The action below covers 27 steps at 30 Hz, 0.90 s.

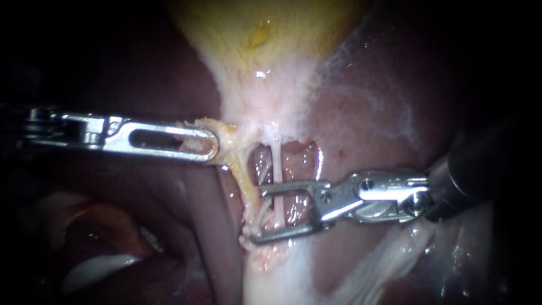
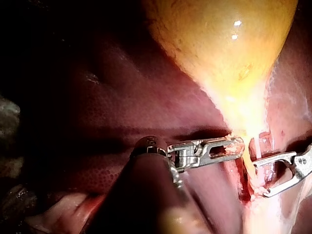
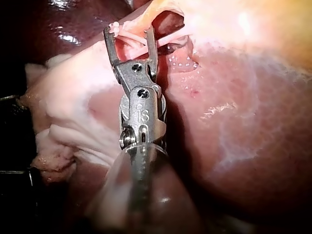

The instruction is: Going back second clip left tube

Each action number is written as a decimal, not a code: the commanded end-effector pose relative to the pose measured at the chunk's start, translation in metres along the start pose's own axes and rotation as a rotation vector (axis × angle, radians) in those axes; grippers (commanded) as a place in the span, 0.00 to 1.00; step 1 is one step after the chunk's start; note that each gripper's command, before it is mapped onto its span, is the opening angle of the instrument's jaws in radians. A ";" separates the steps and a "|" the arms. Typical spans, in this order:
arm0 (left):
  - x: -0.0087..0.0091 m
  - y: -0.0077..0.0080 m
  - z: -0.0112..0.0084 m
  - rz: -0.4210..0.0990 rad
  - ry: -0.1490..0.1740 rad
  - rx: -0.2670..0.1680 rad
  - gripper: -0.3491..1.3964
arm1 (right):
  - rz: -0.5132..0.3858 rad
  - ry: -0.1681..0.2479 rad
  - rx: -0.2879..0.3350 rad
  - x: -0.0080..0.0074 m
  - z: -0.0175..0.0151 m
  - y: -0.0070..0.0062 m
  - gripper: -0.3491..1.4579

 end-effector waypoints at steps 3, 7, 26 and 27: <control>0.0000 0.0000 0.0000 0.000 0.000 0.001 0.00 | -0.009 0.000 -0.009 0.0003 -0.0008 0.0003 0.47; 0.0000 0.0000 0.0000 0.000 0.000 0.001 0.00 | -0.022 0.000 -0.018 0.0006 -0.0021 0.0004 0.47; 0.0001 0.0000 0.0000 0.000 0.000 0.001 0.00 | -0.064 -0.004 -0.060 0.0035 -0.0114 0.0001 0.47; 0.0001 0.0000 0.0000 0.000 0.000 0.000 0.00 | -0.063 -0.003 -0.060 0.0036 -0.0118 0.0000 0.47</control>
